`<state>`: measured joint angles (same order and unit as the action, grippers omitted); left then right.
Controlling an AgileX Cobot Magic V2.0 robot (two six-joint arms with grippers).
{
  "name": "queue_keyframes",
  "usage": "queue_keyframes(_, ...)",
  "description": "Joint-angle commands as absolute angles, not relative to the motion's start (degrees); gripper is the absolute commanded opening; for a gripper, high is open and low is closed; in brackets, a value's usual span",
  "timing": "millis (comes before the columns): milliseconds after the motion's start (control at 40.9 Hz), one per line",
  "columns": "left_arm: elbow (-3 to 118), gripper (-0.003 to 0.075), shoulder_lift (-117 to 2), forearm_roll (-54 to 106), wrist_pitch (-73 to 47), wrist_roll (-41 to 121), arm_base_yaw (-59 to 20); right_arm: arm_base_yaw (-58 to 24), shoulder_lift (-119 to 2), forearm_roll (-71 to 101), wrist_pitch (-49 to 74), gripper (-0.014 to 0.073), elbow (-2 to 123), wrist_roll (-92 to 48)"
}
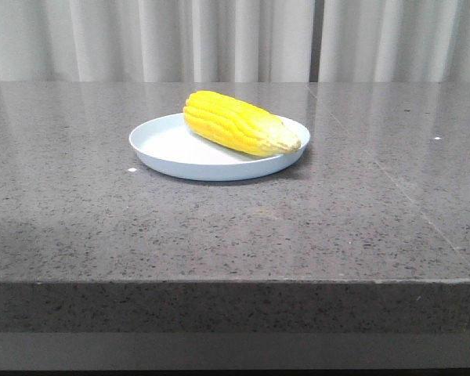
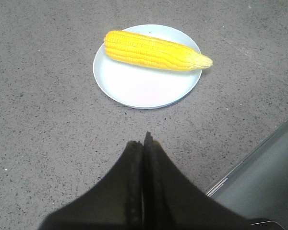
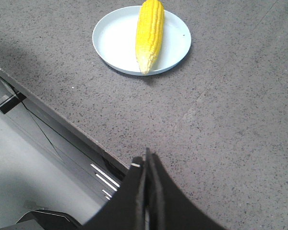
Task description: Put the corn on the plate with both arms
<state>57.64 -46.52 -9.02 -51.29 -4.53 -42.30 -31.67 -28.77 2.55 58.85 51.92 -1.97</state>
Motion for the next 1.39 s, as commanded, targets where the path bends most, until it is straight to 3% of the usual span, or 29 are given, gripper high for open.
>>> queue_keyframes(0, 59.13, -0.002, -46.24, -9.38, -47.63, -5.17, -42.62, -31.61, -29.09, 1.99, 54.64, -0.0086, 53.21, -2.63)
queue_keyframes(195, 59.13, -0.002, -43.73, -8.65, -48.25, -5.17, -37.46, -31.61, -29.09, 1.99, 54.64, -0.0086, 53.21, -2.63)
queue_keyframes(415, 54.71, -0.002, -38.13, -0.34, -46.43, -5.07, -23.65, -31.61, -29.09, 1.99, 54.64, -0.0086, 53.21, -2.63)
queue_keyframes(1148, 5.13, -0.002, 0.21, 1.33, -1.75, 0.0, -1.33, -31.61, -29.09, 1.99, 54.7, -0.0086, 53.21, -2.63)
queue_keyframes(1368, -1.93, -0.002, 1.33, 1.33, 5.45, 0.0, -0.57, -31.61, -29.09, 1.99, 54.75, -0.0086, 53.21, -2.63)
